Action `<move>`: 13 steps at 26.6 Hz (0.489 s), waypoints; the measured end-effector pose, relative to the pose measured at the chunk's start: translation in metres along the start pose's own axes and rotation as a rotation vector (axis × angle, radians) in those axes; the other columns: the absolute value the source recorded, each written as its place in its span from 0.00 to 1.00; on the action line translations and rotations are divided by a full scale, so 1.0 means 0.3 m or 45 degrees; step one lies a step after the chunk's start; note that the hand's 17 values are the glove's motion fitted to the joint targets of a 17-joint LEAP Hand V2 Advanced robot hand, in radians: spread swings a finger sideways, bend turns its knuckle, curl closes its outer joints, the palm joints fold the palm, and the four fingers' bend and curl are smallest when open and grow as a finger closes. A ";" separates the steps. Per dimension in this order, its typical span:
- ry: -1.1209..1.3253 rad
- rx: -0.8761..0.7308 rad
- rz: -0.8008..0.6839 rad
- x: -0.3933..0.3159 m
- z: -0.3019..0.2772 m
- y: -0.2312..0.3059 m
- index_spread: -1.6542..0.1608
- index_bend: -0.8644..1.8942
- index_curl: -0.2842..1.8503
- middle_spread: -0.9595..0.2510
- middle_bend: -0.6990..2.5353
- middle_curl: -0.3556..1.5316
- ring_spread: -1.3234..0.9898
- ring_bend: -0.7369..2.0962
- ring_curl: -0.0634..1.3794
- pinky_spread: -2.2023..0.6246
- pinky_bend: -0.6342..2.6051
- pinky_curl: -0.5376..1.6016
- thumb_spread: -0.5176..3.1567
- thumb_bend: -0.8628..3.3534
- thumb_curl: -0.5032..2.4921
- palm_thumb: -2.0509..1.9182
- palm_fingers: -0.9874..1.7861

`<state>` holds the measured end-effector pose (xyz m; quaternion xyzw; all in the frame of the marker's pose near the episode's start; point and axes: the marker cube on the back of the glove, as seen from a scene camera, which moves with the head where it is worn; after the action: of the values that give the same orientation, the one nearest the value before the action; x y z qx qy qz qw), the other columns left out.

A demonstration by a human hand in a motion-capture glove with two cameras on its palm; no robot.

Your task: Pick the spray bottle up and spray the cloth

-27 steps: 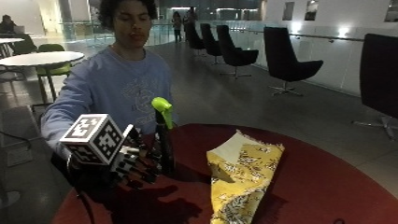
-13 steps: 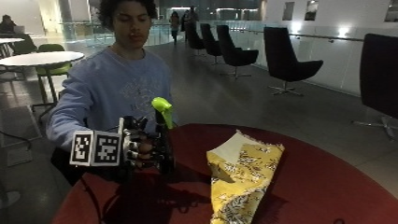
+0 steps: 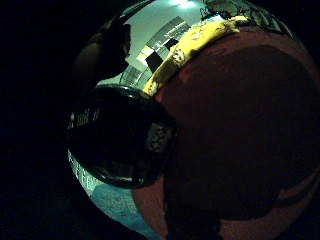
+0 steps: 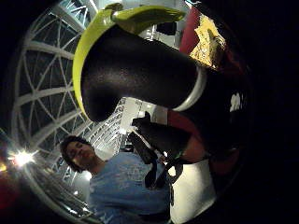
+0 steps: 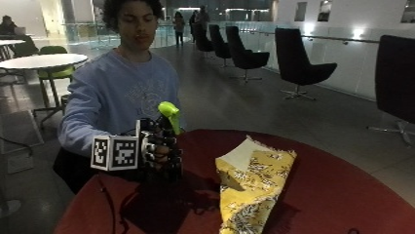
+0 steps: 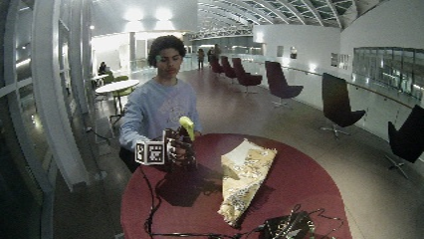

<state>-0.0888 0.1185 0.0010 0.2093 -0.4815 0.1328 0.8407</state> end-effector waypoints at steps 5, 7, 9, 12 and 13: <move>-0.037 0.020 0.024 -0.017 0.033 -0.018 0.73 0.35 0.21 0.79 0.30 0.39 0.57 0.42 0.27 0.83 0.34 0.42 0.42 0.20 0.26 0.62 0.53; -0.051 0.031 0.031 -0.021 0.045 -0.022 0.74 0.35 0.21 0.79 0.31 0.39 0.57 0.42 0.27 0.84 0.34 0.42 0.42 0.20 0.26 0.62 0.53; -0.068 0.041 0.038 -0.022 0.053 -0.025 0.74 0.36 0.22 0.79 0.31 0.39 0.57 0.41 0.27 0.84 0.33 0.42 0.41 0.20 0.26 0.62 0.53; -0.102 0.052 0.045 -0.024 0.065 -0.024 0.74 0.38 0.23 0.78 0.32 0.40 0.58 0.40 0.26 0.84 0.31 0.41 0.41 0.20 0.26 0.62 0.54; -0.113 0.058 0.046 -0.025 0.068 -0.023 0.74 0.38 0.23 0.78 0.32 0.40 0.58 0.39 0.26 0.85 0.31 0.41 0.41 0.20 0.26 0.62 0.55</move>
<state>-0.1051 0.1025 0.0021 0.2253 -0.5188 0.1494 0.8110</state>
